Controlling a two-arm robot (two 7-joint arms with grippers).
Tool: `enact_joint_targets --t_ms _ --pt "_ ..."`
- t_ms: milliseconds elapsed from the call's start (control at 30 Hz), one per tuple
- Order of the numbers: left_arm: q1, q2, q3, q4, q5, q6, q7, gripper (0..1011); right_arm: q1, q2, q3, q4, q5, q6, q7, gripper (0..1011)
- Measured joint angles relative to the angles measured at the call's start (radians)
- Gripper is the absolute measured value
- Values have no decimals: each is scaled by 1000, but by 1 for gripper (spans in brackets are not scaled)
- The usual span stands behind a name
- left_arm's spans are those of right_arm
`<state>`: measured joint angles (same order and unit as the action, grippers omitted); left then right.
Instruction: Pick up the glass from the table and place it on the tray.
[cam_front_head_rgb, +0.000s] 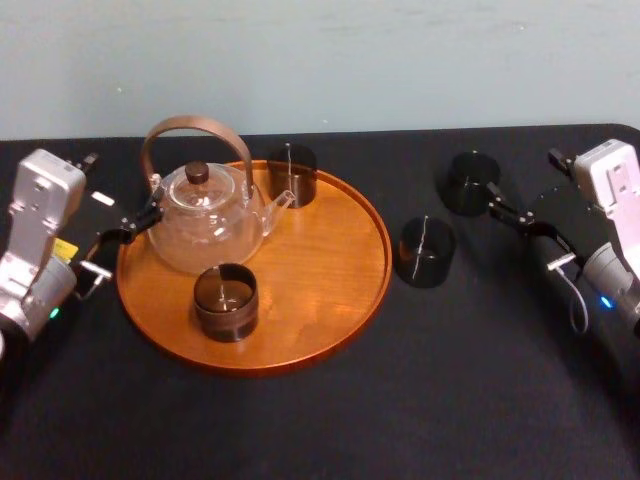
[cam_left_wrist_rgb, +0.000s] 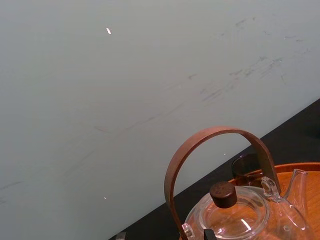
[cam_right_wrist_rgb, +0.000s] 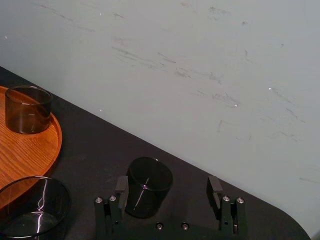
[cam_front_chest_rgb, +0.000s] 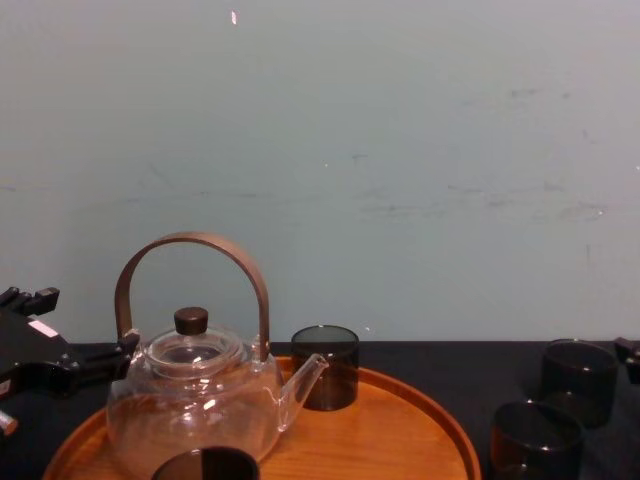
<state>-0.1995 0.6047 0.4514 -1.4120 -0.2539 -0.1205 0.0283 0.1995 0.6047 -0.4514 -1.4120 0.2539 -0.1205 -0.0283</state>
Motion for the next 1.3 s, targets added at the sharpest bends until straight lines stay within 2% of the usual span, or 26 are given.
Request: enact_joint_targets --t_ms 367,600,767,1067,1300 --pt "0 0 0 0 0 0 0 1010 0 0 0 0 0 0 0 1002" --pt "0 0 0 0 0 0 0 1009 -7 2 11 -3 19 -1 69 1002" --pt "0 0 0 0 0 0 0 1010 -57 20 22 -70 39 6 118 1002" --pt "0 0 0 0 0 0 0 1010 -152 55 43 -183 64 4 163 1002" --pt "0 0 0 0 0 0 0 1010 -195 62 52 -223 82 -7 206 1002"
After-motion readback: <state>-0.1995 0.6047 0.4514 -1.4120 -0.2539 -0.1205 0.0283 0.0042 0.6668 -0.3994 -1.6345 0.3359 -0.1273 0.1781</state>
